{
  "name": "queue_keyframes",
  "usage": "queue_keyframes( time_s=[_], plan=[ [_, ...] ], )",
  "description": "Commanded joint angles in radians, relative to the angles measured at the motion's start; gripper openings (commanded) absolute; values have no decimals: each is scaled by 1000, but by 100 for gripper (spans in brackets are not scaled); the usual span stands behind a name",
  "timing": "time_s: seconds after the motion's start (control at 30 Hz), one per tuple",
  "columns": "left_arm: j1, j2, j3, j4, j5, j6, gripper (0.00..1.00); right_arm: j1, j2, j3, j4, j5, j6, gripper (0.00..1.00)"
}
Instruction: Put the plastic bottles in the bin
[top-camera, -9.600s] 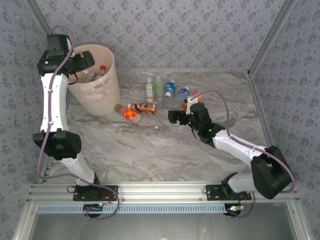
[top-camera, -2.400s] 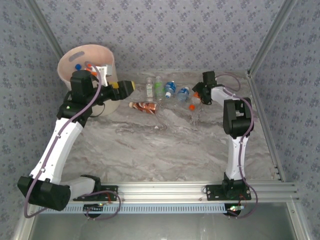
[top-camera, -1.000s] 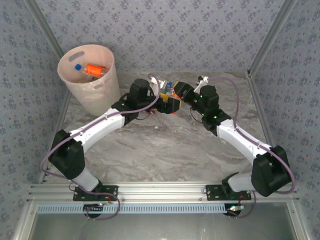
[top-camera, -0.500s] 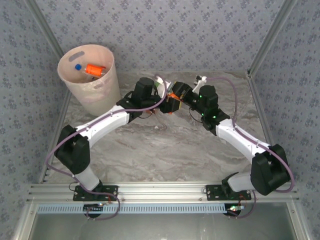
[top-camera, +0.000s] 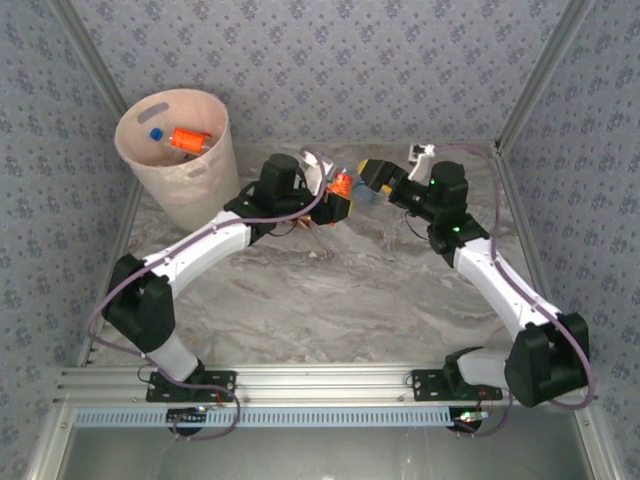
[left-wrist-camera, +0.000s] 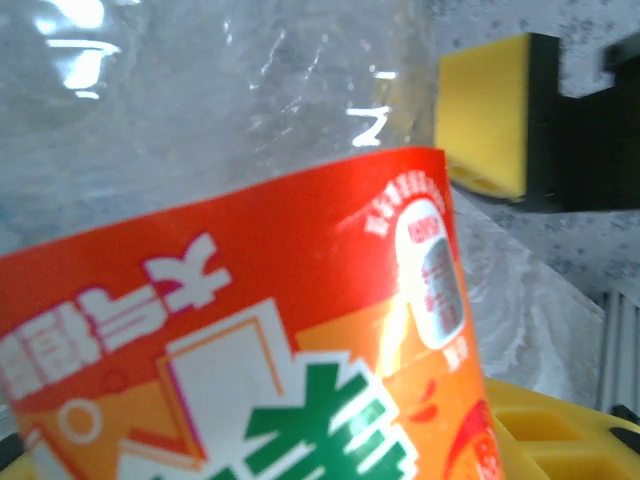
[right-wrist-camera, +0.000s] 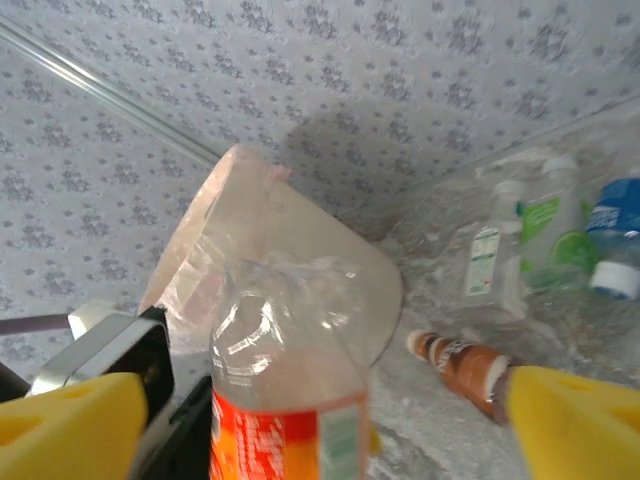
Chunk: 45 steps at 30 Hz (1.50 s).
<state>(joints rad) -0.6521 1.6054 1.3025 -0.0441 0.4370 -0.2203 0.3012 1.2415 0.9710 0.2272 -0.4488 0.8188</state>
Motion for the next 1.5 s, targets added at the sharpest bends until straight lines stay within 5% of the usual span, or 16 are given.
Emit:
queue_keyframes(
  time_s=[0.0, 0.2, 0.5, 0.8, 1.0, 1.3, 1.4, 1.47],
  plan=[
    [31, -94, 13, -70, -120, 35, 44, -27, -88, 7, -81, 22, -102, 100],
    [88, -209, 91, -242, -384, 85, 45, -83, -179, -65, -83, 101, -107, 100],
    [214, -366, 137, -233, -734, 193, 45, -101, -236, -162, 10, 156, -58, 100],
    [550, -231, 338, -412, -628, 61, 47, -101, -247, -159, 9, 164, -64, 100],
    [638, -71, 493, -535, -629, 25, 46, -99, -252, -164, -6, 166, -57, 100],
    [728, 131, 703, -747, -773, -4, 47, -99, -279, -165, -48, 190, -61, 100],
    [744, 207, 817, -863, -755, 4, 52, -99, -289, -164, -69, 206, -68, 100],
    [743, 267, 936, -970, -756, 6, 66, -99, -294, -163, -75, 220, -81, 100]
  ],
)
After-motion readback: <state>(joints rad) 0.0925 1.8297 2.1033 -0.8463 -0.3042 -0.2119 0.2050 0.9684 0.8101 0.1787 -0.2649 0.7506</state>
